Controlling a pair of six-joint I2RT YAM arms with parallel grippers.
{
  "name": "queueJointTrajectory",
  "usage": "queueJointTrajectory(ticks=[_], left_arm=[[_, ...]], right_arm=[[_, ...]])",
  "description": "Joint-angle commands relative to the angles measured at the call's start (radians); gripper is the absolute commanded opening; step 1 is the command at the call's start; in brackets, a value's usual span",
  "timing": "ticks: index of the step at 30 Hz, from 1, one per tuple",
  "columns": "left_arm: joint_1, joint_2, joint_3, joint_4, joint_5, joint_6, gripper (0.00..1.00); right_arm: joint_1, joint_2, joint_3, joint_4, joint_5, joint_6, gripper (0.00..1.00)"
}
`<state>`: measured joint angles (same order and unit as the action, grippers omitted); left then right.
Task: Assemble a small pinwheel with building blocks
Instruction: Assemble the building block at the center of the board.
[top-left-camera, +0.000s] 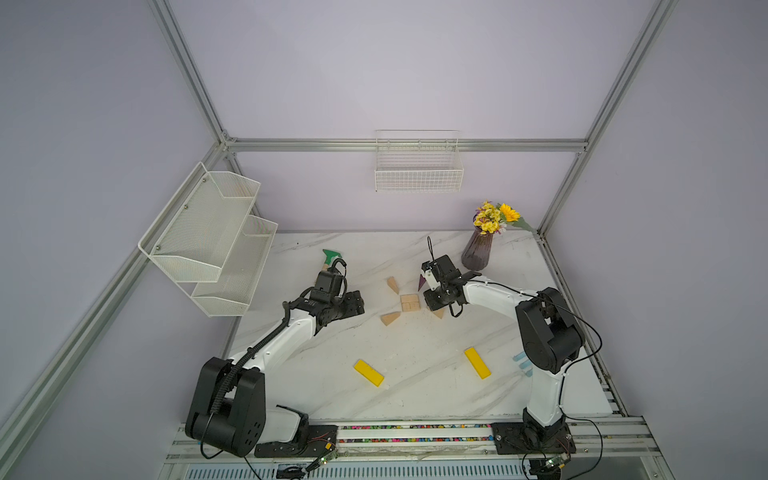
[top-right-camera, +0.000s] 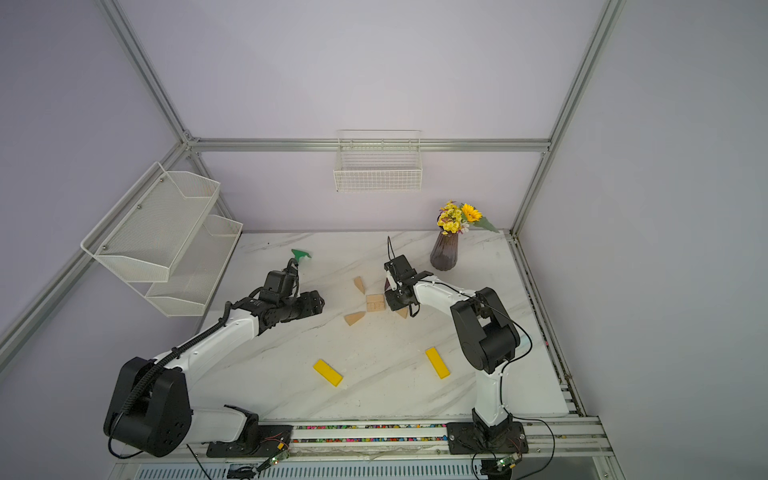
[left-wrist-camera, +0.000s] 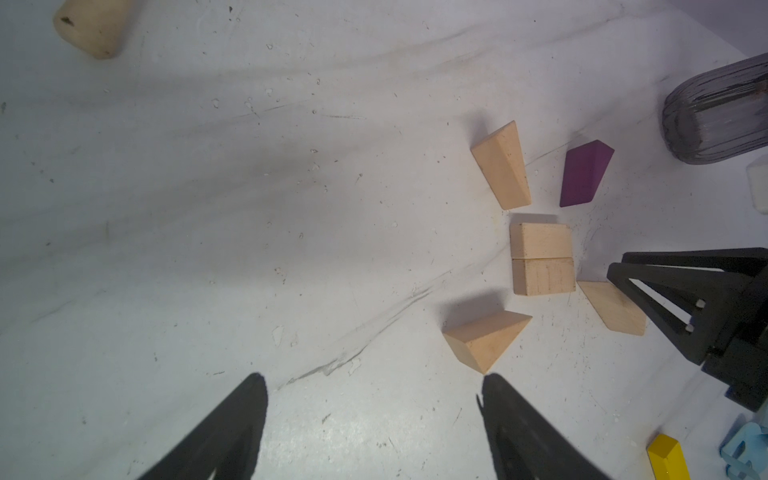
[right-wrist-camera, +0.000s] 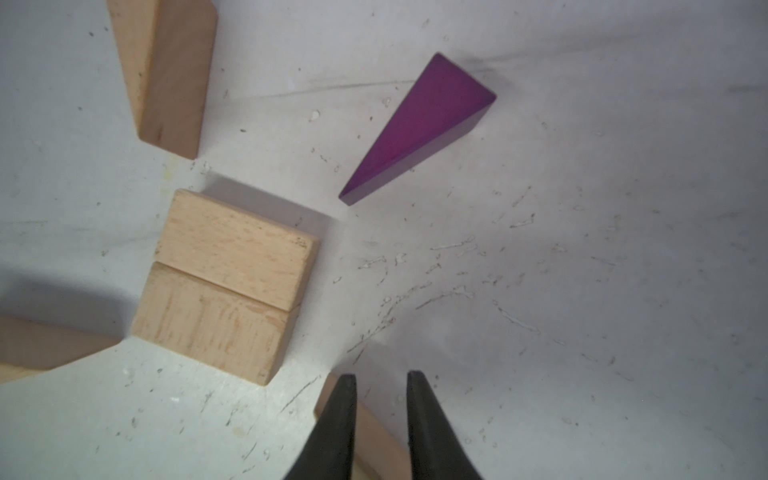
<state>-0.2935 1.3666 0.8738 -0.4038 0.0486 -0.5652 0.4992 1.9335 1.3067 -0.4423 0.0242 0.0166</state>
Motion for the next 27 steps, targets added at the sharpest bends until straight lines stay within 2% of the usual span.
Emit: queueJointTrajectory(ticks=[1,13,18,22,27], left_arm=[[0.008,-0.033,-0.004,0.022,0.002,-0.017,0.82],[0.008,-0.032,-0.006,0.024,0.001,-0.018,0.82],[0.008,-0.032,0.003,0.023,0.000,-0.014,0.83],[0.008,-0.030,0.027,0.014,-0.002,-0.002,0.84],[0.011,-0.029,0.045,0.010,-0.023,-0.013,0.89]], right_arm=[[-0.003,-0.005,-0.014,-0.006,-0.019,-0.011,0.27],[-0.004,-0.017,-0.017,0.005,-0.021,-0.008,0.27],[-0.008,-0.055,0.011,0.006,0.002,0.033,0.30],[-0.020,-0.142,-0.005,-0.010,0.008,0.128,0.34],[-0.023,-0.310,-0.194,-0.037,0.013,0.332,0.42]])
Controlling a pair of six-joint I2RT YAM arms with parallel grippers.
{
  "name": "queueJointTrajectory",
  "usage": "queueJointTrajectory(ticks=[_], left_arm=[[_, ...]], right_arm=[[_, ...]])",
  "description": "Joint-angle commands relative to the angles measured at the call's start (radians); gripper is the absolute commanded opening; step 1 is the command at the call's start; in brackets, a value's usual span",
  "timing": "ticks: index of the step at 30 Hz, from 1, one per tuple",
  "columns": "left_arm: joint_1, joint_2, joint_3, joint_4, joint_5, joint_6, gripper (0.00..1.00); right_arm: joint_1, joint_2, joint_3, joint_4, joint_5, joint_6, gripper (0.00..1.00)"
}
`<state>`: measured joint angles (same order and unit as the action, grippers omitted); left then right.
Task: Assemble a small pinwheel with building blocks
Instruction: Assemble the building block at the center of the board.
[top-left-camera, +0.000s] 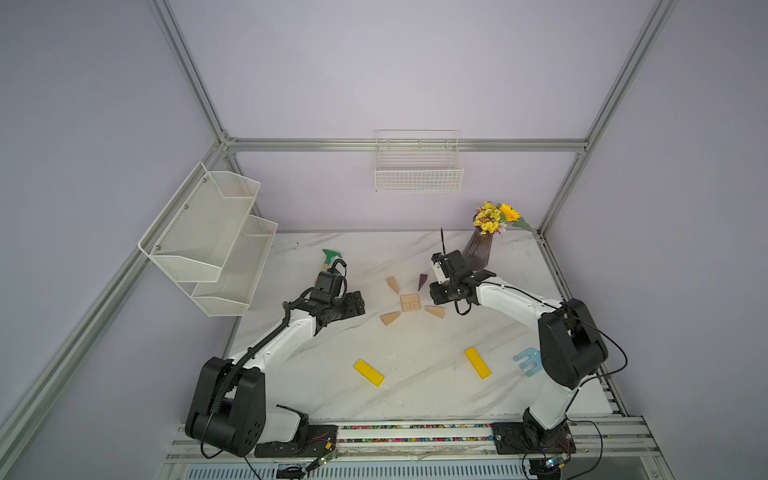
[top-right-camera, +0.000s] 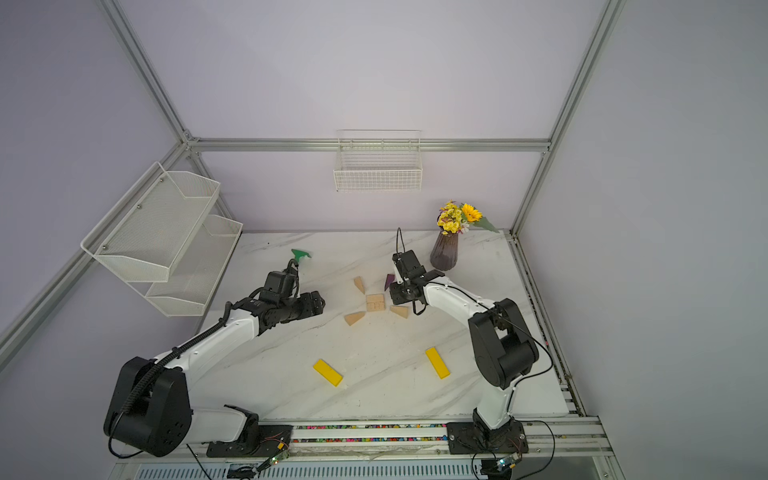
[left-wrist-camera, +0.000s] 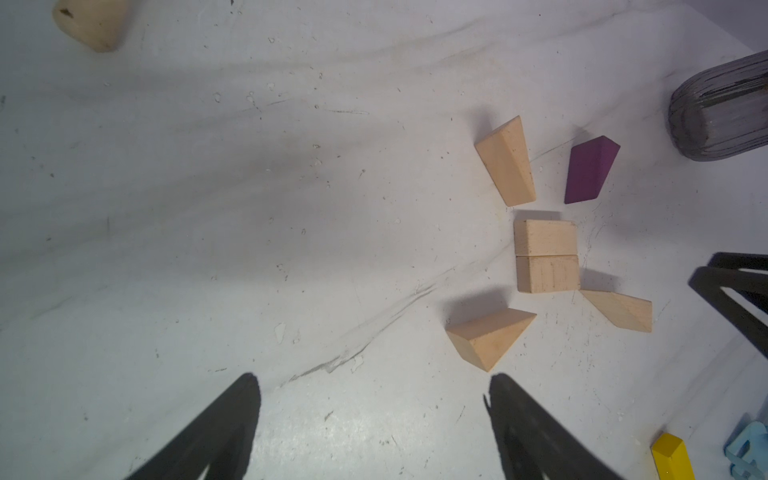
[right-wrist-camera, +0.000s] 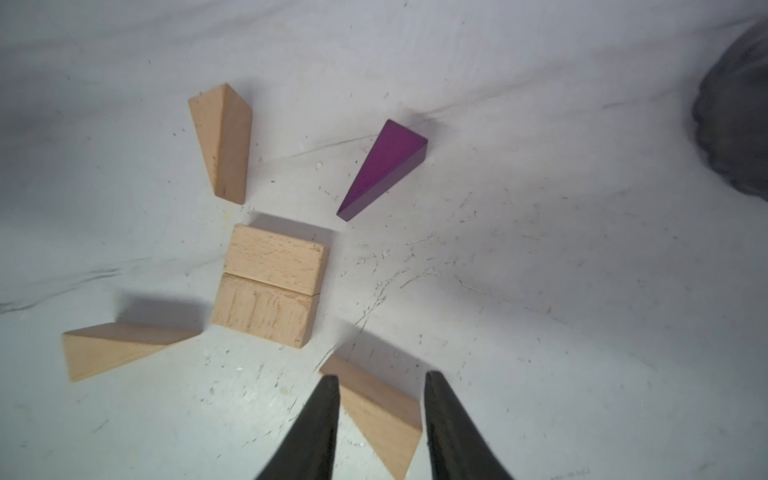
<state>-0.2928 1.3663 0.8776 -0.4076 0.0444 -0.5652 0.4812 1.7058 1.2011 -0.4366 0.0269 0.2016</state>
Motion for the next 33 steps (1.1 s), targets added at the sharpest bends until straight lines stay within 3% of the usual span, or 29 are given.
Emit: queueJointTrajectory(ticks=[1,5,10,33], left_arm=[[0.012,-0.029,0.045,0.016,-0.015,-0.012,0.90],[0.024,-0.013,0.055,0.033,0.014,-0.011,1.00],[0.032,0.018,0.083,0.041,0.056,-0.013,1.00],[0.032,-0.009,0.029,0.113,0.083,0.007,1.00]], right_arm=[[-0.004,-0.127,-0.145,-0.042,0.000,0.195,0.44],[-0.004,-0.277,-0.339,-0.035,-0.030,0.334,0.53],[0.019,-0.346,-0.440,-0.078,-0.048,0.384,0.58],[0.106,-0.397,-0.500,-0.285,0.116,0.542,0.72]])
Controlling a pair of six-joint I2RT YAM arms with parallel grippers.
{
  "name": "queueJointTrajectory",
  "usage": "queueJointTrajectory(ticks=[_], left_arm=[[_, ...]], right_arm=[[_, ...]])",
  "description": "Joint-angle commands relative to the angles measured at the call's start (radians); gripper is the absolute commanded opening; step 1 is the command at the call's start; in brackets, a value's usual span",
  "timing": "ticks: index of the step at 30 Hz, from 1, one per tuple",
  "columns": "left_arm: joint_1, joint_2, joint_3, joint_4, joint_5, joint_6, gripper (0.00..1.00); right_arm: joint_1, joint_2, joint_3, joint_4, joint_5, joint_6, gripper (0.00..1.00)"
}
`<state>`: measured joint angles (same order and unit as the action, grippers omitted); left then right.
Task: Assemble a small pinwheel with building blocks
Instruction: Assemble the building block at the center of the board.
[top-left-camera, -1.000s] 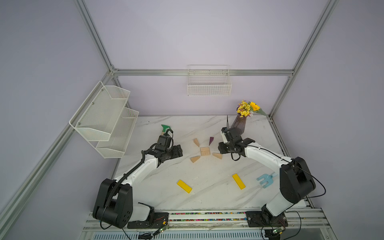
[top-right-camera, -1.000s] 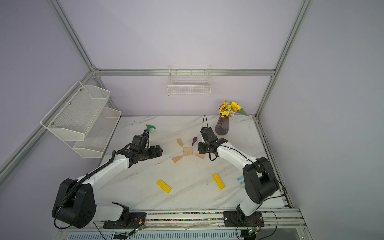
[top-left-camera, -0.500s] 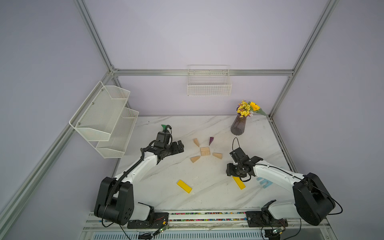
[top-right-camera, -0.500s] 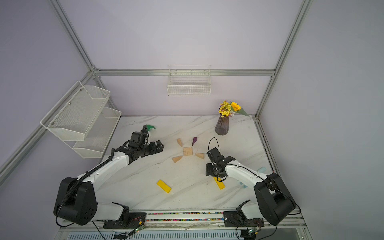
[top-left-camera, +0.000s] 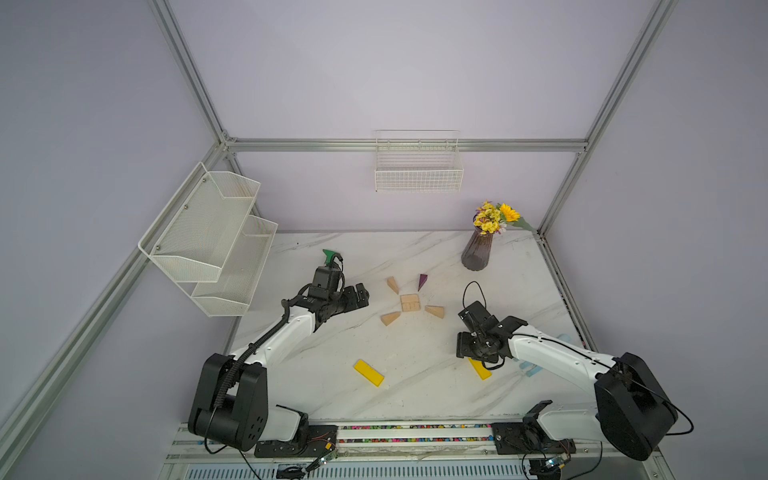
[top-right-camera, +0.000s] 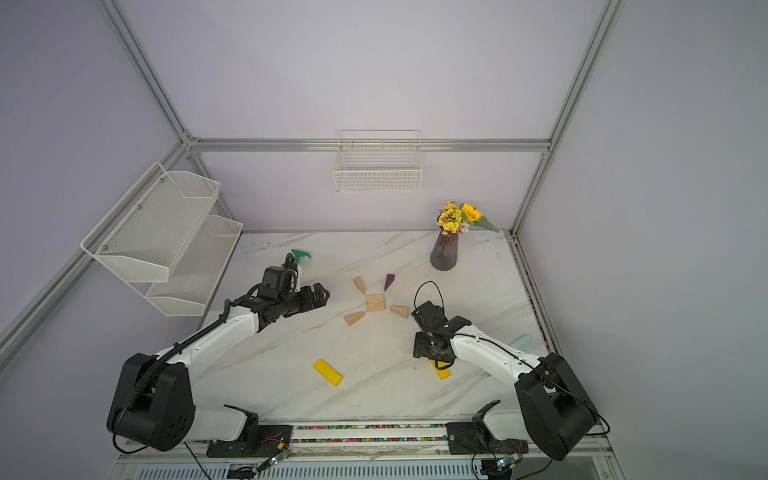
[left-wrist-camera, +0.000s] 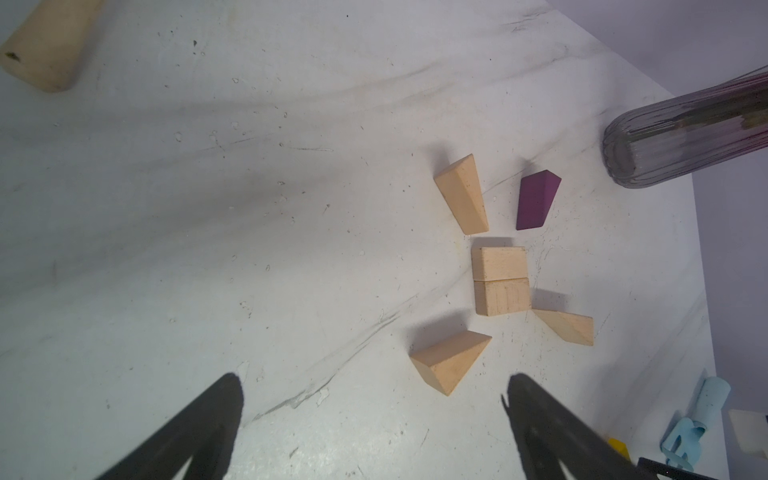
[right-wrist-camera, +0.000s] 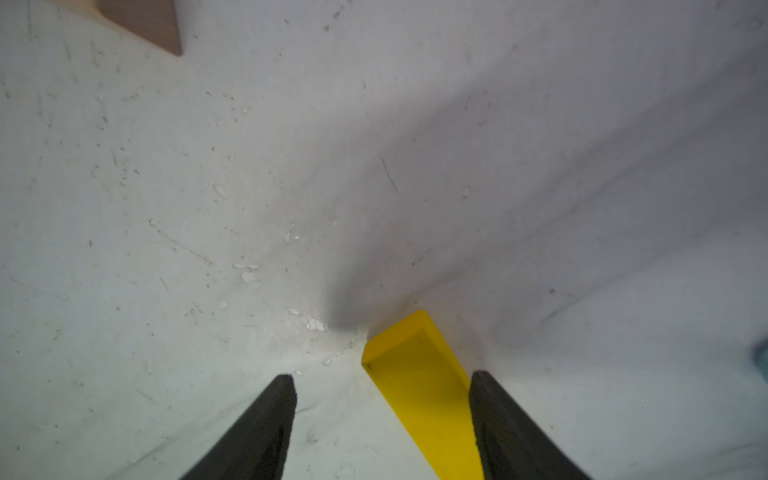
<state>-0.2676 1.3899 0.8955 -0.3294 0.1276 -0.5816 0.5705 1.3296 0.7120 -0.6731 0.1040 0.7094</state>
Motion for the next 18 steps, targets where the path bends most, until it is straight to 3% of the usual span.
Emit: queueJointTrajectory(ticks=[1,4,6,11,18], left_arm=[[0.007,-0.035,0.011,0.036,0.000,0.031,1.00],[0.007,-0.037,0.013,0.031,-0.006,0.053,1.00],[0.008,-0.042,0.017,0.020,-0.020,0.066,1.00],[0.020,-0.062,0.035,-0.022,-0.044,0.117,1.00],[0.059,-0.107,0.033,-0.038,-0.077,0.152,1.00]], right_arm=[[0.021,-0.016,-0.012,-0.047,0.036,0.035,0.72],[0.046,0.044,-0.011,-0.049,0.033,0.034,0.72],[0.070,0.091,-0.011,-0.031,0.033,0.035,0.67],[0.151,0.115,-0.007,0.046,0.006,0.075,0.35],[0.188,0.176,0.149,0.158,-0.016,0.062,0.30]])
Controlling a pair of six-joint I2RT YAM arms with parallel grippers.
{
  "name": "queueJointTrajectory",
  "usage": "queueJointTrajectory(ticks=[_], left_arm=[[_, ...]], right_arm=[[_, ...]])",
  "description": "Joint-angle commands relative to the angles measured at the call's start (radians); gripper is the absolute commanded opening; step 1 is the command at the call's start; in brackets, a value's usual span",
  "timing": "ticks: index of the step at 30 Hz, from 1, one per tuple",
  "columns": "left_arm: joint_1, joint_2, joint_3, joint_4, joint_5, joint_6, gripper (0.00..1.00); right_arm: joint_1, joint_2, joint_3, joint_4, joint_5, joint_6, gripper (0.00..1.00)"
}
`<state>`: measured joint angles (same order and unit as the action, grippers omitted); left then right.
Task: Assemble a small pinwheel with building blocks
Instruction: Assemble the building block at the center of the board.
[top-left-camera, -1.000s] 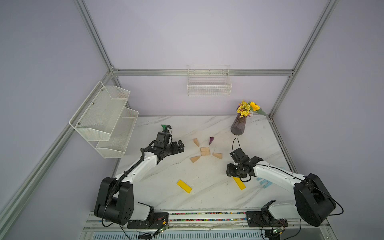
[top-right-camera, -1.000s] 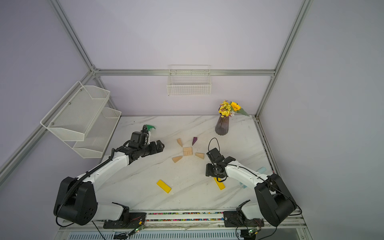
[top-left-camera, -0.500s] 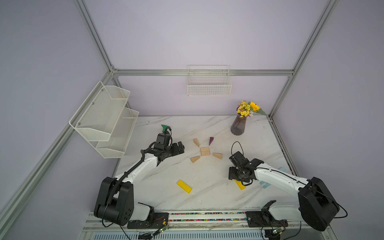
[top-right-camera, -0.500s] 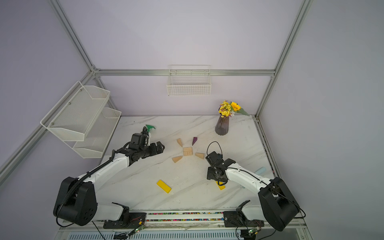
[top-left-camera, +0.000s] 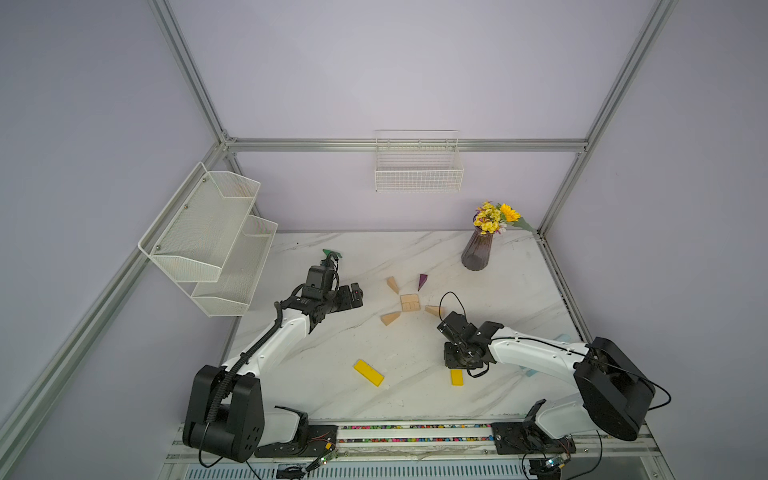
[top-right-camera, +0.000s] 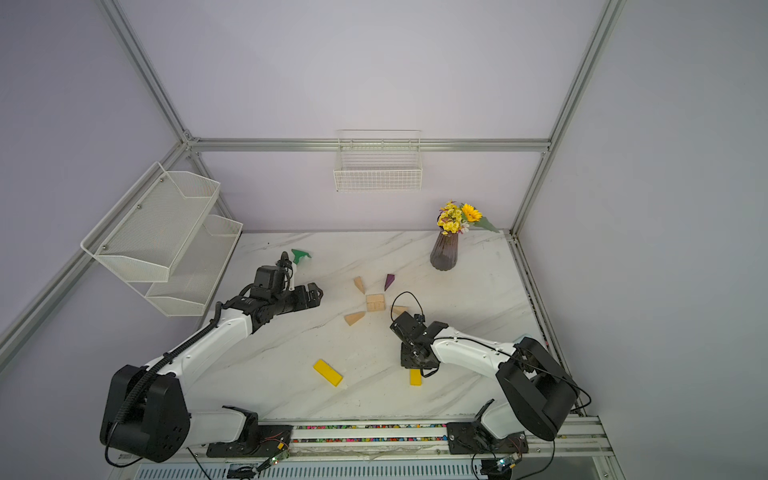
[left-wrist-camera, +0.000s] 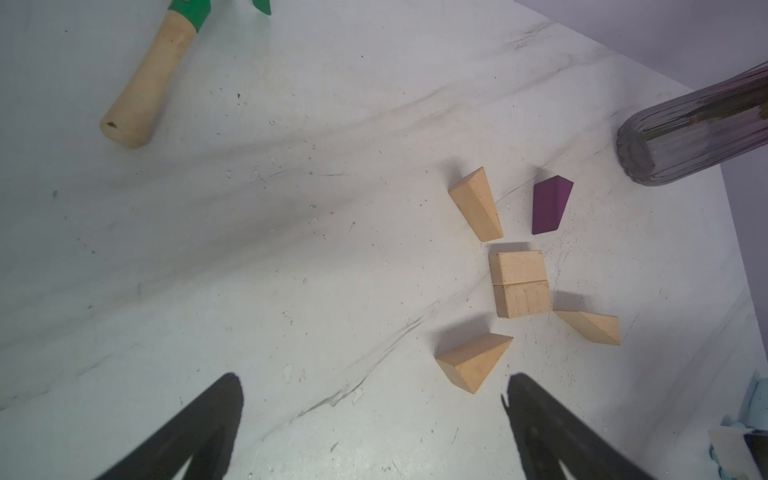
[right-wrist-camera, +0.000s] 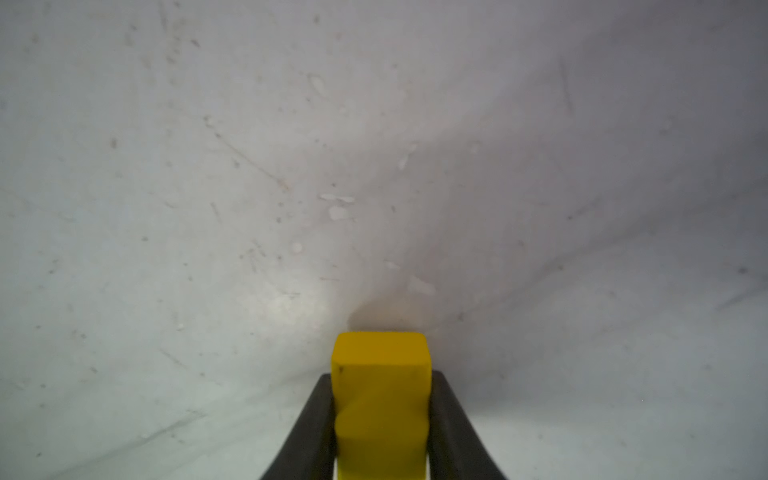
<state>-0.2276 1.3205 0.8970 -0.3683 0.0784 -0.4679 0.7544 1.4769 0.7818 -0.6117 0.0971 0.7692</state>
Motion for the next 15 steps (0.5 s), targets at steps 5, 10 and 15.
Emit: queueJointTrajectory(ticks=[5,10,15], left_arm=[[0.043,-0.055,0.030,-0.018,-0.033,0.063,1.00],[0.074,-0.058,0.026,-0.031,-0.022,0.075,1.00],[0.088,-0.064,0.013,-0.032,-0.013,0.078,1.00]], right_arm=[[0.005,0.180,0.241,0.138,-0.009,-0.067,0.30],[0.005,0.354,0.403,0.121,0.007,-0.124,0.30],[0.004,0.420,0.464,0.120,0.014,-0.139,0.48]])
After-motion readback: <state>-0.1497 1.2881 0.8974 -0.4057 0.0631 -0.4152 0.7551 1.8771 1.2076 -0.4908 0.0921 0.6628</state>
